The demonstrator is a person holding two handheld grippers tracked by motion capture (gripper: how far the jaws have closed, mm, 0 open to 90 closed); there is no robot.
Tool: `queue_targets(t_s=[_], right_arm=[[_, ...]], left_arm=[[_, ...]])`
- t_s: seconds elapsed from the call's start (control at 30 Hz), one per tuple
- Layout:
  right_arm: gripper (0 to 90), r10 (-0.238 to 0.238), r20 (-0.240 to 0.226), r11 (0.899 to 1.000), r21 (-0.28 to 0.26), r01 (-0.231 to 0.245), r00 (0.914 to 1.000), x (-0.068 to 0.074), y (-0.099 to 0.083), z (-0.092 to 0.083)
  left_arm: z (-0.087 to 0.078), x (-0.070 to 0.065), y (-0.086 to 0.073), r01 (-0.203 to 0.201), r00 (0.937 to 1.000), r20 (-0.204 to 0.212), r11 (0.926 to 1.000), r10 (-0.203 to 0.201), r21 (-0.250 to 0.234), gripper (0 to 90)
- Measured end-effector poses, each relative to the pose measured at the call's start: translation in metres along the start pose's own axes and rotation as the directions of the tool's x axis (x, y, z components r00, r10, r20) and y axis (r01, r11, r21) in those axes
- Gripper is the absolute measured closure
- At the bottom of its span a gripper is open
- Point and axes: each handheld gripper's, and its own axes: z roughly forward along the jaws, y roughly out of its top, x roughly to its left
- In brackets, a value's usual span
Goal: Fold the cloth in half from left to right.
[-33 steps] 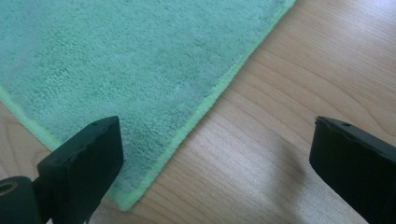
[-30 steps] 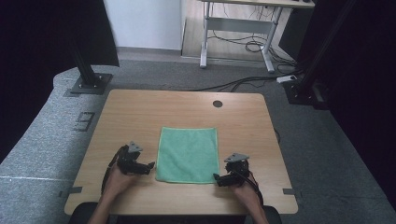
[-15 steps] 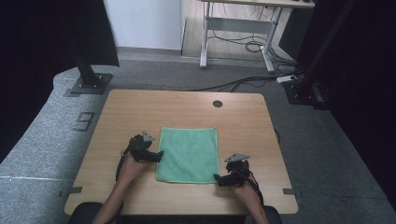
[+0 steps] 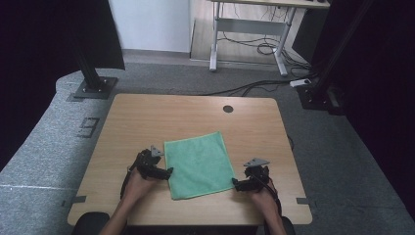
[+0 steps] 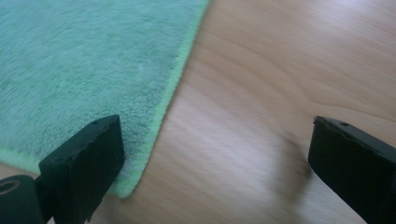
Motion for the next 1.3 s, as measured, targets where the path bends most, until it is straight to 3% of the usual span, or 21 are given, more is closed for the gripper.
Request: queue_targets(t_s=[0.13, 0.23, 0.37, 0.5, 0.67, 0.97, 1.17, 1.3], right_arm=[[3.9, 0.044, 0.041, 0.999, -0.010, -0.044, 0.9982, -0.016, -0.004, -0.002], [3.9, 0.071, 0.034, 0.997, -0.016, -0.070, 0.9969, -0.022, -0.006, -0.002], [2.6, 0.079, 0.032, 0.997, -0.017, -0.079, 0.9963, -0.022, -0.007, -0.001], [0.0, 0.091, 0.029, 0.995, -0.033, -0.090, 0.9955, -0.024, -0.009, 0.001], [0.0, 0.084, 0.023, 0.995, -0.053, -0.083, 0.9962, -0.025, -0.011, 0.001], [0.0, 0.080, 0.020, 0.995, -0.066, -0.078, 0.9966, -0.025, -0.012, 0.002], [0.0, 0.080, 0.020, 0.995, -0.066, -0.078, 0.9966, -0.025, -0.012, 0.002], [0.0, 0.080, 0.020, 0.995, -0.066, -0.078, 0.9966, -0.025, -0.012, 0.002]], left_arm=[[0.001, -0.013, 0.001, -0.031, 0.9985, 0.045, 0.9995, 0.030, 0.008, 1.9], [0.001, -0.013, 0.003, -0.047, 0.9977, 0.049, 0.9989, 0.046, 0.003, 1.7], [0.000, 0.000, 0.009, -0.008, 0.9991, 0.042, 0.9995, 0.009, -0.030, 2.2], [0.000, 0.019, 0.015, 0.022, 0.9997, 0.009, 0.9981, -0.022, -0.057, 3.9], [0.004, 0.039, 0.023, 0.067, 0.9977, -0.003, 0.9942, -0.068, -0.084, 9.4], [0.018, 0.051, 0.041, 0.079, 0.9946, -0.061, 0.9935, -0.084, -0.082, 11.4], [0.033, 0.058, 0.042, 0.091, 0.9892, -0.112, 0.9951, -0.095, -0.039, 11.4], [0.036, 0.062, 0.037, 0.124, 0.9869, -0.096, 0.9906, -0.129, -0.057, 8.0]])
